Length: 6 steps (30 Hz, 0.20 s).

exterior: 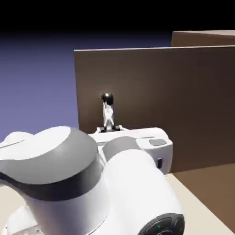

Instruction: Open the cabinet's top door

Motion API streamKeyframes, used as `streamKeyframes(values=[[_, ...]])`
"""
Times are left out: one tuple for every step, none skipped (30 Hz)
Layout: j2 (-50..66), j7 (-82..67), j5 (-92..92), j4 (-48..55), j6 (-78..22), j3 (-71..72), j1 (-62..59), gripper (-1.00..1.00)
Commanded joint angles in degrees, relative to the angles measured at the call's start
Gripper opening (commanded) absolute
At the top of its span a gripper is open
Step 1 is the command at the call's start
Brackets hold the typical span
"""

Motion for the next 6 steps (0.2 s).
streamKeyframes(values=[[-0.07,0.38,-0.12,2.07,-1.36,-0.33,1.47,-1.00],[-0.14,0.78,-0.19,4.15,-2.77,-0.65,2.94,-1.00],[-0.21,1.19,-0.24,6.23,-4.16,-0.95,4.41,-1.00],[-0.28,1.62,-0.25,8.30,-5.53,-1.21,5.86,-1.00],[-0.36,2.06,-0.24,10.38,-6.87,-1.46,7.31,-1.00],[-0.44,2.51,-0.22,12.46,-8.22,-1.71,8.76,-1.00]])
